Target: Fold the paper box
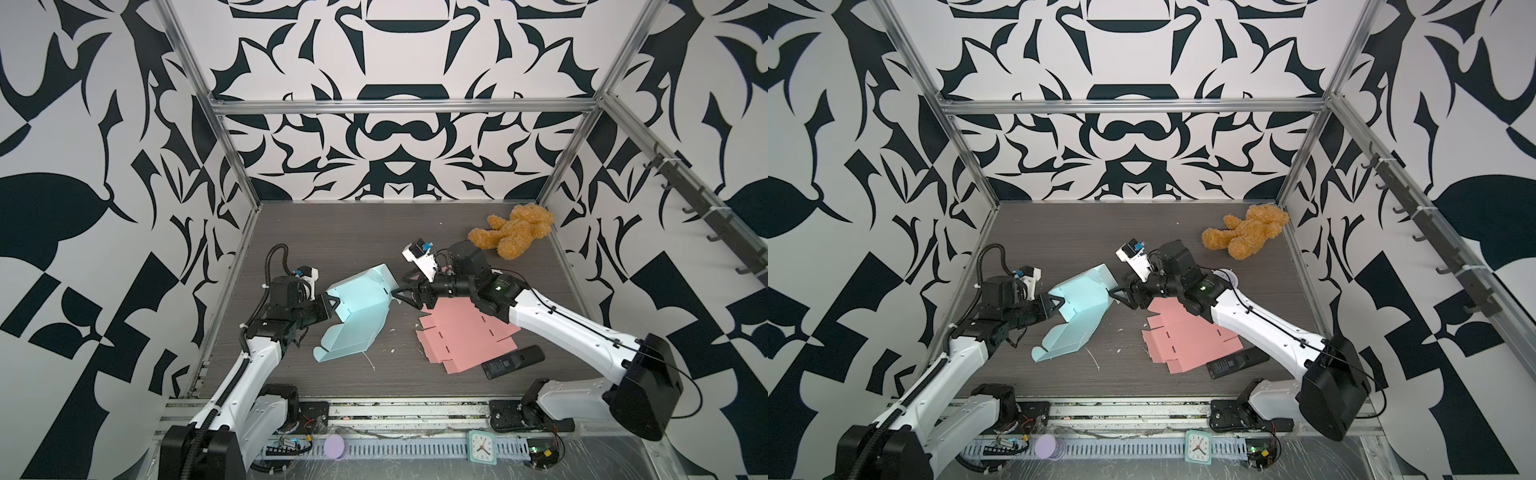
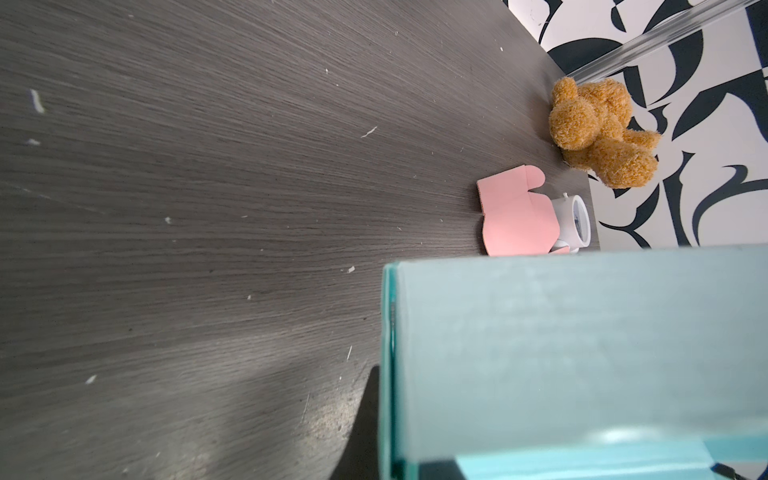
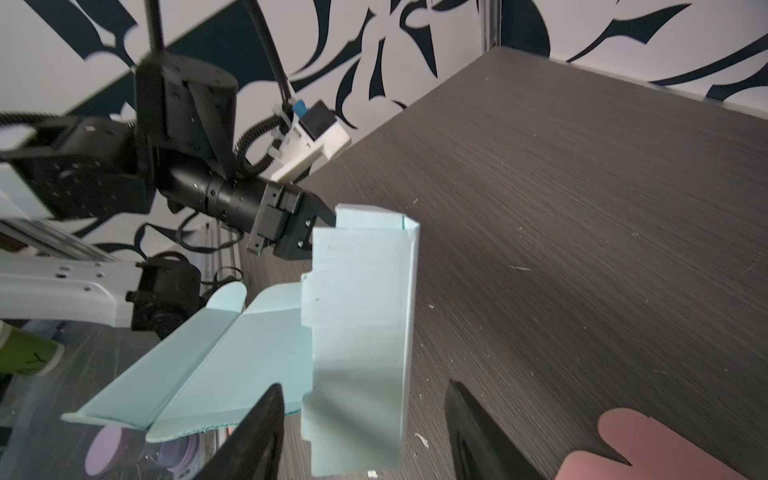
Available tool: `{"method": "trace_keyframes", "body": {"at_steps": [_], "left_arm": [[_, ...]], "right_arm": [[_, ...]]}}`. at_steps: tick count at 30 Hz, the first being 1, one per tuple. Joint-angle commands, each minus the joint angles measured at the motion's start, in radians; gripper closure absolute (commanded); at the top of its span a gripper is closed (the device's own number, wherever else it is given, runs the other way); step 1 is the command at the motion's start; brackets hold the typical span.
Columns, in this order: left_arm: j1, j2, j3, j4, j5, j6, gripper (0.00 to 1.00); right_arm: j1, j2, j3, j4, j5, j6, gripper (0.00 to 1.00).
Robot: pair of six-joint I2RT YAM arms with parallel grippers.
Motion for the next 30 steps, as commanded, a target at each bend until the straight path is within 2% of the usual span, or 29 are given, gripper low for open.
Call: {"method": "trace_keyframes", "body": {"at_steps": [1,11,16,23,30], "left_arm": [[-0.001,-0.007,0.024,-0.004,0.011,0.009,0.95],[0.000,-0.008,0.024,-0.004,0.020,0.008,0.95],[-0.001,-0.006,0.025,-0.003,0.021,0.004,0.95],[-0.005,-0.003,0.024,-0.003,0.018,0.002,0.95],[-0.006,0.002,0.024,-0.003,0.014,0.000,0.95]], "right_arm": [[-0.057,-0.034,-0.024,0.134,-0.135,0.102,0.36],[-0.076,0.077,0.022,0.130,-0.213,0.144,0.43],[-0.069,0.094,0.030,0.129,-0.221,0.141,0.53],[-0.036,0.108,0.050,0.085,-0.192,0.104,0.64],[0.015,0.121,0.085,0.031,-0.143,0.063,0.66]]}}
